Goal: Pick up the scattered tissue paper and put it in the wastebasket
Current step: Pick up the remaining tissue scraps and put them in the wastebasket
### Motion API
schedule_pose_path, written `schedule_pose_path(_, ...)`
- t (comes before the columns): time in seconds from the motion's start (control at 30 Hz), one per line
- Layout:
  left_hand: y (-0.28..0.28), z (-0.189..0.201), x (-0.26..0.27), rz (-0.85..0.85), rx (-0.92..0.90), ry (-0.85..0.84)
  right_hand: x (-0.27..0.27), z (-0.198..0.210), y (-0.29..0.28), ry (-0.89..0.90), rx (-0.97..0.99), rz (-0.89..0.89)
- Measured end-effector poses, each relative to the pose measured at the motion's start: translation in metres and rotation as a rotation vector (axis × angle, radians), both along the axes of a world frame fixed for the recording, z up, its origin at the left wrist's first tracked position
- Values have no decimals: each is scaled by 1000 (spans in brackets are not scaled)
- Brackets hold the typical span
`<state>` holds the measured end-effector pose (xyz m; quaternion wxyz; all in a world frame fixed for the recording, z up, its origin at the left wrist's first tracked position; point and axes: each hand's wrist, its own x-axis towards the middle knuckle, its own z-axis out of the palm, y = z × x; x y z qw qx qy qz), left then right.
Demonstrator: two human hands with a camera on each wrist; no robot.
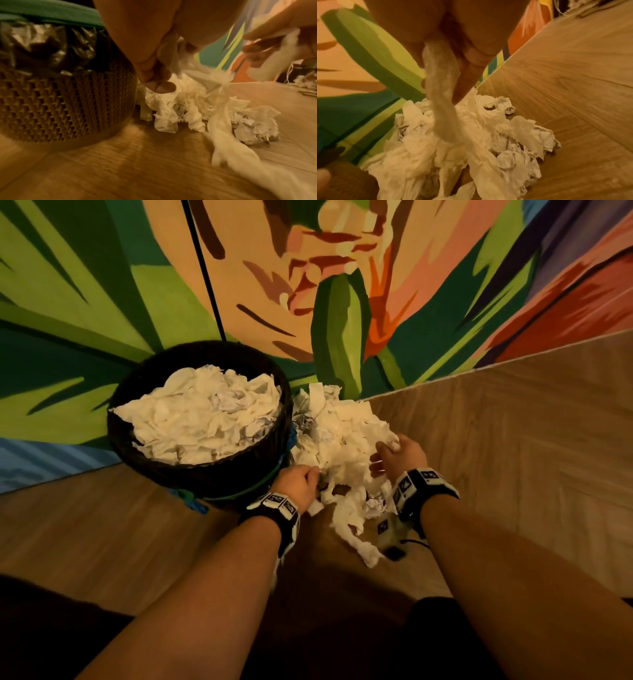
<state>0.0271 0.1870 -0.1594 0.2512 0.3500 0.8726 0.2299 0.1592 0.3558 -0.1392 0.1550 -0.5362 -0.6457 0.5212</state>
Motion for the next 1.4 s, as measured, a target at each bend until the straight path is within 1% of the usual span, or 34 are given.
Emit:
schedule_pose_path(0.03, -2, 0, 0, 12, -6, -1, 3, 1, 0, 6, 11, -15)
schedule_pose_path(0.1, -5, 1, 3, -1, -75, 15, 7, 0, 3, -46, 70, -22)
schedule_pose_path(0.13, -6, 1, 5, -12, -112, 16, 10, -1, 4, -109, 112, -11)
schedule_pose_path(0.2, -7, -2, 9, -21, -128, -31, 16, -3, 1, -240, 156, 44)
schedule_pose_path(0.23, -8, -4, 11, -27, -123, -64, 20, -4, -4, -293, 167, 104)
schedule_pose_path(0.3, -9, -11, 19, -80, -123, -79, 25, -8, -18, -411, 145, 317)
schedule_pose_path(0.37, -8, -20, 26, -192, -154, -73, 27, -16, -37, -576, 63, 579)
schedule_pose_path(0.43, -4, -32, 28, -310, -204, -63, 24, -20, -57, -749, 48, 840)
schedule_pose_path(0.47, -1, -36, 28, -358, -226, -56, 23, -22, -66, -810, 56, 935)
schedule_pose_path(0.57, 7, -45, 26, -397, -265, -127, 25, -31, -87, -924, 124, 1113)
schedule_pose_path(0.63, 12, -52, 29, -404, -310, -110, 30, -40, -96, -908, 123, 1143)
schedule_pose_path(0.7, 15, -59, 34, -374, -335, -74, 32, -51, -99, -851, 89, 1132)
schedule_pose_path(0.73, 15, -62, 37, -343, -318, -65, 32, -53, -98, -844, 75, 1135)
schedule_pose_path(0.77, 15, -63, 40, -304, -280, -50, 31, -53, -96, -860, 62, 1135)
schedule_pose_path(0.83, 14, -63, 42, -183, -148, -26, 28, -52, -85, -875, 43, 1092)
schedule_pose_path(0.9, 10, -57, 39, -88, -27, -35, 28, -52, -73, -773, 22, 974)
schedule_pose_path(0.97, 5, -46, 34, -50, 59, -32, 30, -51, -65, -671, 21, 824)
schedule_pose_path(1.0, 2, -41, 31, -38, 91, -33, 29, -50, -62, -656, 53, 762)
schedule_pose_path(1.07, -3, -29, 25, -36, 109, -28, 28, -46, -56, -665, 126, 655)
schedule_pose_path(1.13, -12, -18, 20, -67, 100, -11, 27, -38, -51, -634, 133, 536)
schedule_pose_path(1.23, -24, 2, 20, -176, 136, 54, 26, -23, -46, -539, 121, 359)
schedule_pose_path(1.27, -27, 11, 21, -213, 164, 71, 22, -16, -45, -473, 119, 308)
schedule_pose_path(1.33, -29, 35, 25, -249, 223, 64, 10, 1, -42, -287, 75, 206)
schedule_pose_path(1.37, -30, 50, 25, -244, 252, 49, 0, 12, -41, -170, 39, 150)
schedule_pose_path(1.4, -29, 66, 25, -231, 281, 40, -9, 23, -40, -90, 44, 99)
